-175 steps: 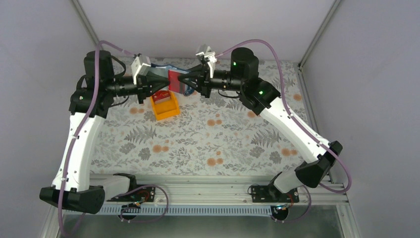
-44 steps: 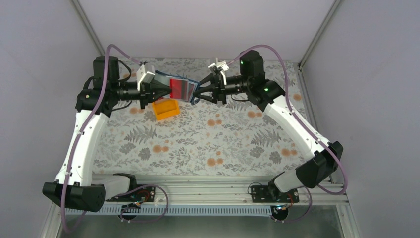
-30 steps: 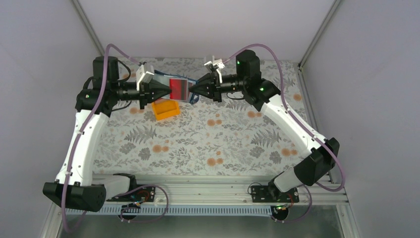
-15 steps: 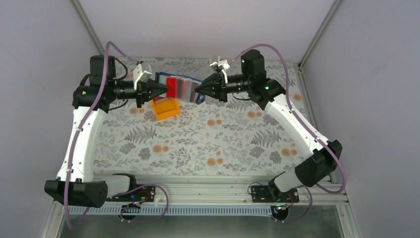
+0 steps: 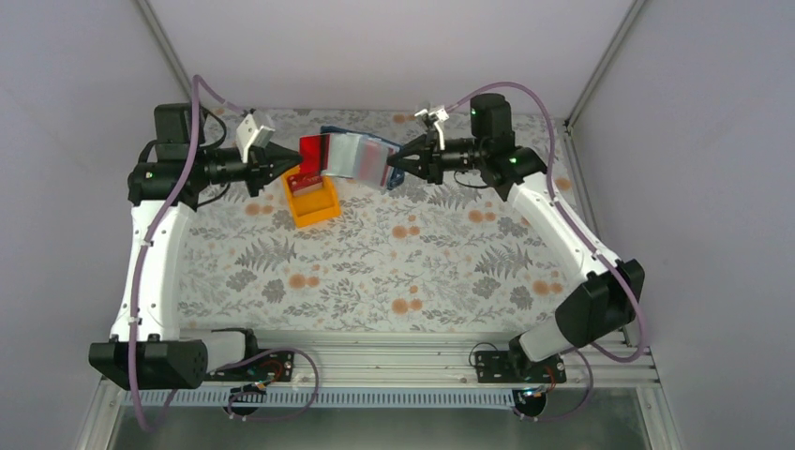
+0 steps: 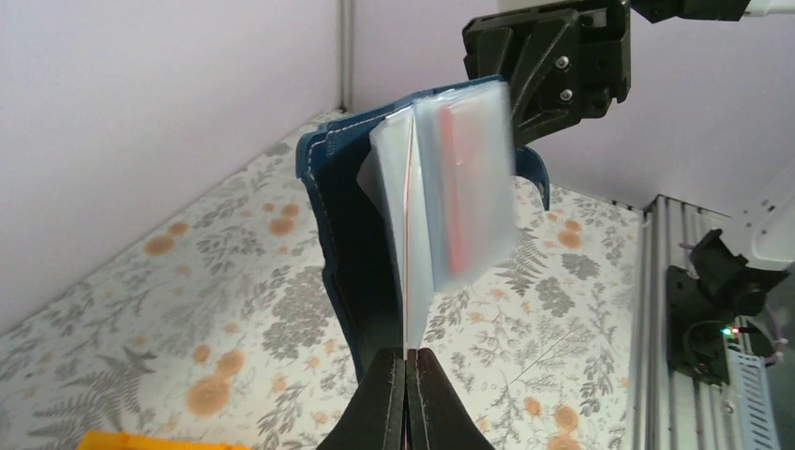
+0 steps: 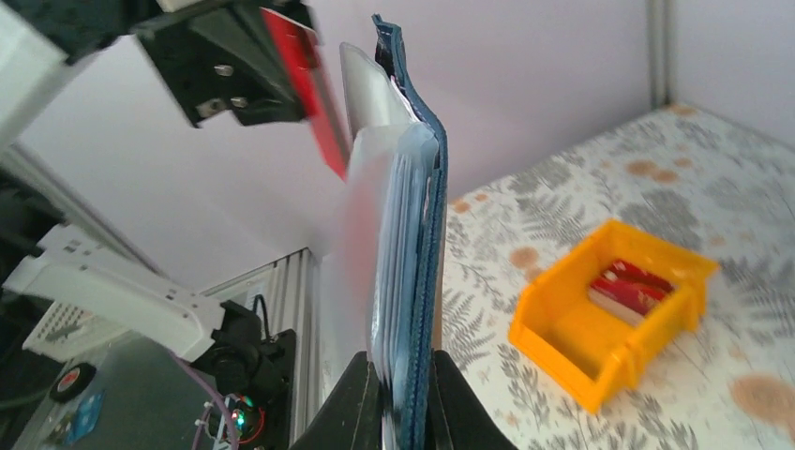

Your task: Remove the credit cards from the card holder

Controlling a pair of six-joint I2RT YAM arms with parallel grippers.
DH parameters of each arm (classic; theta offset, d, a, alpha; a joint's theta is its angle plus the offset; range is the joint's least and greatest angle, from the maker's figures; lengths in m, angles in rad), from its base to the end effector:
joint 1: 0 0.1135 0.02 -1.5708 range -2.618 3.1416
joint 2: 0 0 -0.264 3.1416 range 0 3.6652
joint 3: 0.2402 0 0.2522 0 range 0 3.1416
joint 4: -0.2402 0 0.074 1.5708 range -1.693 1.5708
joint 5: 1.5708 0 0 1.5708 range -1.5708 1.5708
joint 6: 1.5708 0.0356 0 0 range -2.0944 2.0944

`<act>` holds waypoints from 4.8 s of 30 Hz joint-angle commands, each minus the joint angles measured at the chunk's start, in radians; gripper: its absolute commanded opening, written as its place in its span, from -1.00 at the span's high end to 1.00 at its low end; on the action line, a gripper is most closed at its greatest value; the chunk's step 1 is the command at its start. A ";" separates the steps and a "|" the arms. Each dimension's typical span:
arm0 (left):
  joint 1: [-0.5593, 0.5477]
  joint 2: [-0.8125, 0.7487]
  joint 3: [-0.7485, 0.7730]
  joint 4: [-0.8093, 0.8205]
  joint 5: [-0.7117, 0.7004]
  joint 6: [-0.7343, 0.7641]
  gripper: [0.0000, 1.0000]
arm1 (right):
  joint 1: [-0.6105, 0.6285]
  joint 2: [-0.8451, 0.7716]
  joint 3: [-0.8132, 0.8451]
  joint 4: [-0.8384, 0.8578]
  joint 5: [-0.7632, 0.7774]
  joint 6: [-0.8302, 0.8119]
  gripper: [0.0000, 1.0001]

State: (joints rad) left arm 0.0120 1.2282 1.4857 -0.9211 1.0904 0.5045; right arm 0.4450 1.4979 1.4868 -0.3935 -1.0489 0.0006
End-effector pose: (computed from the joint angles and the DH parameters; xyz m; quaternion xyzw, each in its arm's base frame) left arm 0.2245 -0.0289 0.4268 0.4077 0.6900 -0.3550 0.4813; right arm 0.2852 0.1702 0.3980 -0.4282 0.6440 0.5130 0.3725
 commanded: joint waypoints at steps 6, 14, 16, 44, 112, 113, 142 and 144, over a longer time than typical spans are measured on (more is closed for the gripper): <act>0.029 -0.025 -0.041 0.021 -0.053 -0.001 0.95 | -0.063 0.097 -0.130 0.011 -0.110 0.113 0.92; 0.027 -0.039 -0.073 0.024 -0.055 0.003 0.95 | -0.058 0.294 -0.247 -0.021 -0.053 0.149 0.92; 0.017 -0.016 -0.074 0.019 -0.047 -0.008 0.95 | -0.055 0.350 -0.261 -0.033 -0.072 0.132 0.92; -0.817 -0.441 -0.575 1.109 -1.472 1.675 0.95 | -0.125 0.396 -0.241 -0.084 0.217 0.080 0.92; -0.343 0.655 -0.234 0.666 -1.621 0.579 0.95 | -0.174 0.369 -0.218 -0.109 0.023 0.032 0.91; -0.343 0.655 -0.243 0.675 -1.622 0.582 0.95 | -0.174 0.369 -0.217 -0.108 0.023 0.032 0.91; -0.331 0.414 0.094 0.129 -1.308 0.296 -1.00 | -0.171 0.282 -0.162 -0.148 0.059 0.106 0.92; -0.331 0.353 0.113 0.126 -1.250 0.248 -1.00 | -0.163 0.256 -0.159 -0.156 0.090 0.131 0.92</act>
State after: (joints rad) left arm -0.3244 1.7035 1.5394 -0.7055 -0.3042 0.8829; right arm 0.2775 1.8389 1.2881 -0.5396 -0.9764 0.0711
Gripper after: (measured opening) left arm 0.998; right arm 0.101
